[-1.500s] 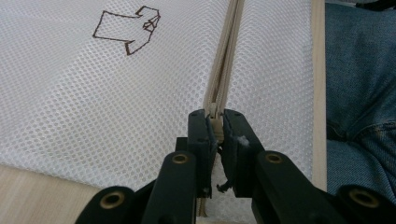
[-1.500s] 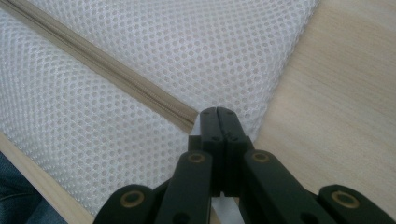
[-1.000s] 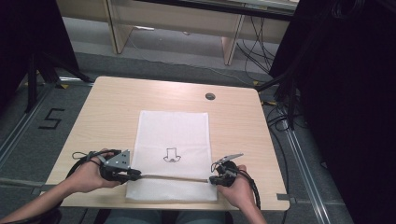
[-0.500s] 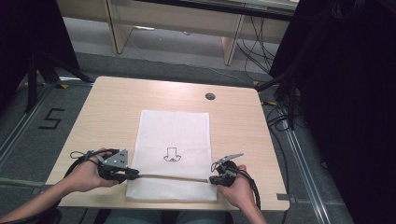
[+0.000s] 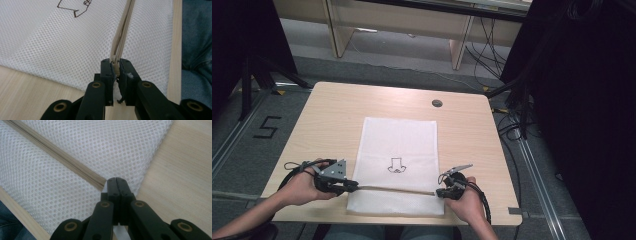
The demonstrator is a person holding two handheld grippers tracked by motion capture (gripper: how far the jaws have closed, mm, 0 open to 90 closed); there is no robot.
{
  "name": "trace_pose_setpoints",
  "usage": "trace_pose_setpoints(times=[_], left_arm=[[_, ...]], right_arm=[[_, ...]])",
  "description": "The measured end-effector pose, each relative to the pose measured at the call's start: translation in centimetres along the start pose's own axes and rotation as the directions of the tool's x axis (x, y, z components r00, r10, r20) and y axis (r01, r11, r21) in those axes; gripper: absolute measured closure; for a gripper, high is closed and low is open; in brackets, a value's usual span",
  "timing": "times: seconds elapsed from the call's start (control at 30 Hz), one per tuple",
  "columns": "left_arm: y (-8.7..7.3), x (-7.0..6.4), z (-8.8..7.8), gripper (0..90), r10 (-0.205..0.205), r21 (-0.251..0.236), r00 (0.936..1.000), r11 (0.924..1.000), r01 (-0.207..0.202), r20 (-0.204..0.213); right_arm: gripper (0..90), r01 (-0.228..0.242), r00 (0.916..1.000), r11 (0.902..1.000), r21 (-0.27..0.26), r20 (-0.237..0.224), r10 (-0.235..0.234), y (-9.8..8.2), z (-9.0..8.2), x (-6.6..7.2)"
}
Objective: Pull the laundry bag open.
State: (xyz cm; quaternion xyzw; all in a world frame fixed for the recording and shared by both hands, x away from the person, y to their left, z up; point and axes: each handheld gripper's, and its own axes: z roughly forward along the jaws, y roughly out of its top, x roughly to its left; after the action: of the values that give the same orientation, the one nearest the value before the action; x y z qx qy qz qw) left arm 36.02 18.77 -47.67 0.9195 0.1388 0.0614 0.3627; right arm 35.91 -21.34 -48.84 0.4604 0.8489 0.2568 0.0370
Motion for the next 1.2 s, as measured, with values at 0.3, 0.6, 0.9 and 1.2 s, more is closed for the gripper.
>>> trace_pose_setpoints(times=[0.3,0.6,0.9,1.2], left_arm=[[-0.2,0.1,-0.1,81.4,-0.011,-0.005,0.9999,0.9999,0.011,0.003],[-0.7,0.1,-0.4,81.4,-0.029,-0.012,0.9996,0.9995,0.030,0.003],[-1.4,0.0,-0.4,81.4,-0.042,-0.014,0.9991,0.9990,0.042,0.000],[-1.9,0.1,-0.5,81.4,-0.045,-0.004,0.9990,0.9990,0.045,-0.004]], right_arm=[[90.0,-0.001,1.0000,1.0000,0.000,-0.001,0.001,0.0,0.0,0.0],[90.0,-0.003,1.0000,1.0000,0.001,-0.002,0.003,0.0,0.0,0.0],[90.0,-0.001,1.0000,1.0000,0.001,-0.001,0.001,0.0,0.0,0.0],[90.0,-0.002,1.0000,1.0000,0.002,0.005,0.002,0.0,0.0,0.0]])
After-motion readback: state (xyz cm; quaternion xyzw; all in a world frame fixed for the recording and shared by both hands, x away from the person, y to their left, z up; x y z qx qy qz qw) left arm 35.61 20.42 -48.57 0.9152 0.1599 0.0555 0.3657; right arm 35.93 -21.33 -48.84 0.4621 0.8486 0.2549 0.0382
